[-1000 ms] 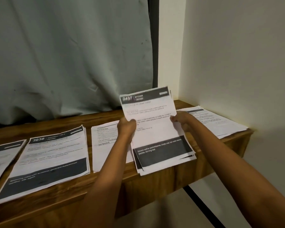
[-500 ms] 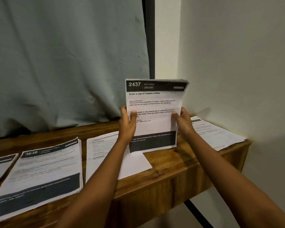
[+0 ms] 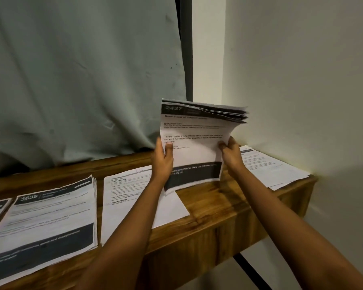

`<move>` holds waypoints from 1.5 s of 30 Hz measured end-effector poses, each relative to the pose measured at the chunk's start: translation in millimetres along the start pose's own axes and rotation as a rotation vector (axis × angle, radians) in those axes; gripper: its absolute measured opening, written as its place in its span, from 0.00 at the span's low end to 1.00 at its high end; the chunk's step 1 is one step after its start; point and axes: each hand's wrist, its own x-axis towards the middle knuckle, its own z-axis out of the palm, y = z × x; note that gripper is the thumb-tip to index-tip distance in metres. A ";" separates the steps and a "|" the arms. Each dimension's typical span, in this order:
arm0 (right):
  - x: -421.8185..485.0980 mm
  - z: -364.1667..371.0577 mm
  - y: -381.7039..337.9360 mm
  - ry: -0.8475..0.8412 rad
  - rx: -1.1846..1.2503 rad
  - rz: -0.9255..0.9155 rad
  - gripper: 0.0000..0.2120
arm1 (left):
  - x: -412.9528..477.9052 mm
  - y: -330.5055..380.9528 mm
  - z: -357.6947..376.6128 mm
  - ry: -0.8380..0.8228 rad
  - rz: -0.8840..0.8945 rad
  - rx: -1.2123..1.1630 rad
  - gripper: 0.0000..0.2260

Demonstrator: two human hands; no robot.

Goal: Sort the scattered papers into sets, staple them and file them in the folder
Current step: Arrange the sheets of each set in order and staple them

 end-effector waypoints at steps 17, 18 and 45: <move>17.8 -10.5 17.6 -0.017 -0.428 0.093 0.14 | -3.4 -24.0 9.6 -0.063 -0.241 0.074 0.16; 16.7 -10.8 20.9 -0.027 -0.476 0.115 0.15 | -5.2 -27.1 12.0 -0.073 -0.253 0.137 0.15; 16.1 -3.8 81.6 0.026 -1.113 0.212 0.18 | -37.5 -48.0 46.5 -0.260 -0.317 0.666 0.14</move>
